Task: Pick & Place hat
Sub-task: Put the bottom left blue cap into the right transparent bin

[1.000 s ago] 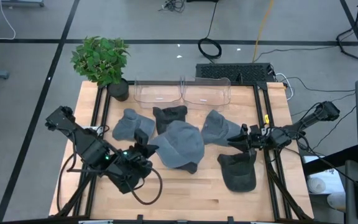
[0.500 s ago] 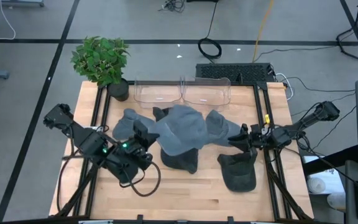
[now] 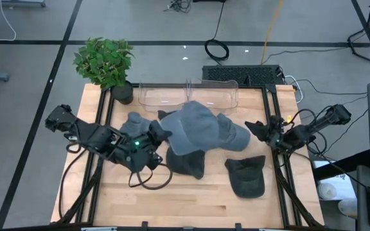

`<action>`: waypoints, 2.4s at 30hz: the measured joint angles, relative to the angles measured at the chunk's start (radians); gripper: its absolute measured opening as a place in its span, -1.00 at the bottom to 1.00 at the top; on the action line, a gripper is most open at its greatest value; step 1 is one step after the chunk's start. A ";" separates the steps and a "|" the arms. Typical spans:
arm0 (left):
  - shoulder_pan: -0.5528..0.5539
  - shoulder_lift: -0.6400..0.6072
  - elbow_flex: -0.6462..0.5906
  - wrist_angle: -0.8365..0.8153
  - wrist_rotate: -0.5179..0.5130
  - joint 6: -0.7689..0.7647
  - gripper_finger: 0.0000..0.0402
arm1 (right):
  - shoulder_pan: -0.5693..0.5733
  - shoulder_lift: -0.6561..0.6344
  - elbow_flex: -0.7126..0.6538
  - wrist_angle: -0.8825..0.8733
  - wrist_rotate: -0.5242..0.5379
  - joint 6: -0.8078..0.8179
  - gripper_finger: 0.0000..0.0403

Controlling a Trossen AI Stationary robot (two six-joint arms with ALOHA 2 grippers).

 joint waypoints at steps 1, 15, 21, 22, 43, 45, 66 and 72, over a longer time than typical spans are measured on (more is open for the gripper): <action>0.002 0.000 0.000 0.022 0.013 0.035 -0.95 | 0.000 0.000 0.018 0.004 -0.020 -0.009 -0.39; 0.011 0.000 0.000 0.070 0.011 0.255 -0.95 | 0.000 0.083 0.591 -0.639 -0.110 -0.099 0.43; 0.015 0.000 0.000 0.071 -0.050 0.318 -0.95 | 0.000 0.237 0.912 -0.868 -0.090 -0.247 0.35; 0.018 0.000 0.000 0.072 -0.050 0.319 -0.95 | 0.000 0.261 0.962 -0.918 -0.068 -0.251 0.34; 0.019 0.000 0.000 0.374 -0.035 0.665 -0.95 | -0.201 0.543 1.257 -1.403 -0.247 0.250 0.40; 0.019 0.000 0.000 0.391 -0.033 0.702 -0.95 | -0.223 0.566 1.257 -1.391 -0.309 0.257 0.39; -0.062 0.000 0.000 0.446 -0.140 0.815 -0.95 | -0.388 0.566 1.257 -1.392 -0.651 0.263 0.38; -0.075 0.000 0.000 0.496 -0.146 0.829 -0.95 | -0.400 0.569 1.257 -1.390 -0.684 0.301 0.38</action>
